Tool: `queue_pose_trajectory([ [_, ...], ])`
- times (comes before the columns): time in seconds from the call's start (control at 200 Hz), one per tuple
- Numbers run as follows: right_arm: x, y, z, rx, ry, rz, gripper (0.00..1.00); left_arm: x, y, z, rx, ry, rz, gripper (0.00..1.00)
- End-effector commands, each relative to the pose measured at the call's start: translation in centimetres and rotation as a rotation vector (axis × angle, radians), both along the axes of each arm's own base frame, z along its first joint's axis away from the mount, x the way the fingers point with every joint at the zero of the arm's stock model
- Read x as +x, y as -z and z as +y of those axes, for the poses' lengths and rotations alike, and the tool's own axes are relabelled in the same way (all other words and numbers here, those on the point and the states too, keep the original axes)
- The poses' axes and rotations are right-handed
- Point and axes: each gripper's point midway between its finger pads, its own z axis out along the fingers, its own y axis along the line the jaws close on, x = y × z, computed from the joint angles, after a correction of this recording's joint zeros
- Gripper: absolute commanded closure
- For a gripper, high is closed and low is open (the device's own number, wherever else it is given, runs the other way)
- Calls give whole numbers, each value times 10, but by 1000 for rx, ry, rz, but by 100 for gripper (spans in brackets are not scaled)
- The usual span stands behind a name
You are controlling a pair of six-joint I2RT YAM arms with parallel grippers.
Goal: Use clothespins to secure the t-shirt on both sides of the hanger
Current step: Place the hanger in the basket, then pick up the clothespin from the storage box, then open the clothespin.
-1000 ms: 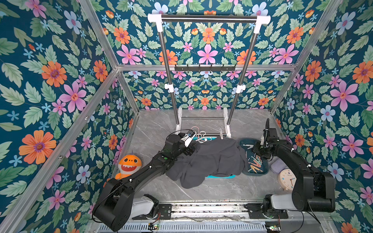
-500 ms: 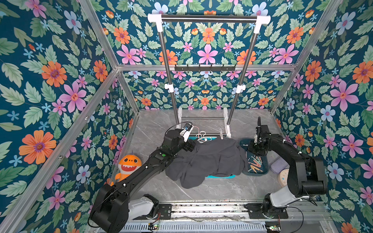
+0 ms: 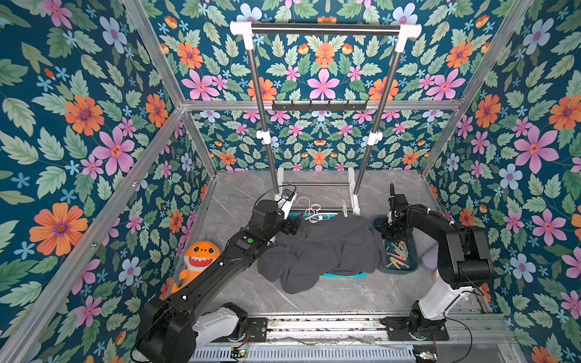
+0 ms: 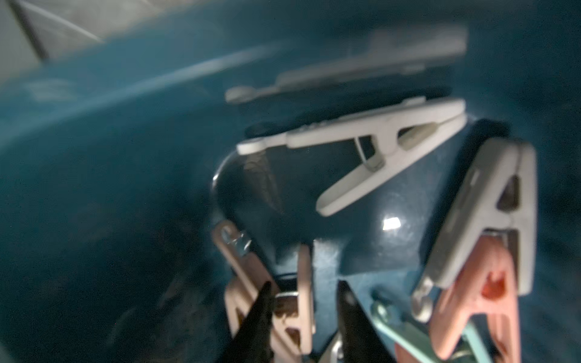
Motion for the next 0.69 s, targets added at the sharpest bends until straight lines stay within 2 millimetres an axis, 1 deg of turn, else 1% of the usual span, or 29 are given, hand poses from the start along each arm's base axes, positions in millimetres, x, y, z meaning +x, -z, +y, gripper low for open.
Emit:
queue_pose_trajectory([
  [0.0, -3, 4, -6, -39, 4, 26, 77, 0, 3, -1, 13, 8, 20, 12],
  [0.025, -3, 5, -7, -45, 4, 29, 77, 0, 4, -2, 12, 10, 22, 12],
  [0.095, -2, 7, -10, -64, 4, 31, 82, -1, 4, -2, 12, 15, 25, 12],
  [0.2, -2, 9, -17, -105, 8, 40, 91, -2, 5, -2, 11, 17, 27, 13],
  [0.23, -1, 8, -19, -112, 7, 38, 92, -2, 5, -2, 12, 18, 27, 13],
  [0.3, 1, 7, -23, -135, 14, 30, 99, -2, 4, -2, 11, 18, 23, 13],
  [0.33, 2, 5, -25, -144, 16, 21, 100, -2, 3, -2, 9, 18, 21, 13],
  [0.48, 8, -1, -33, -178, 13, 1, 100, -2, 2, -2, 10, 20, 18, 14],
  [0.565, 10, -1, -34, -178, 0, 3, 98, -2, 2, -2, 12, 20, 19, 14],
  [0.6, 11, 0, -34, -177, -4, 7, 96, -2, 2, -2, 14, 19, 17, 14],
  [0.69, 12, -1, -31, -162, -16, 4, 86, -2, 3, -1, 18, 16, 17, 14],
])
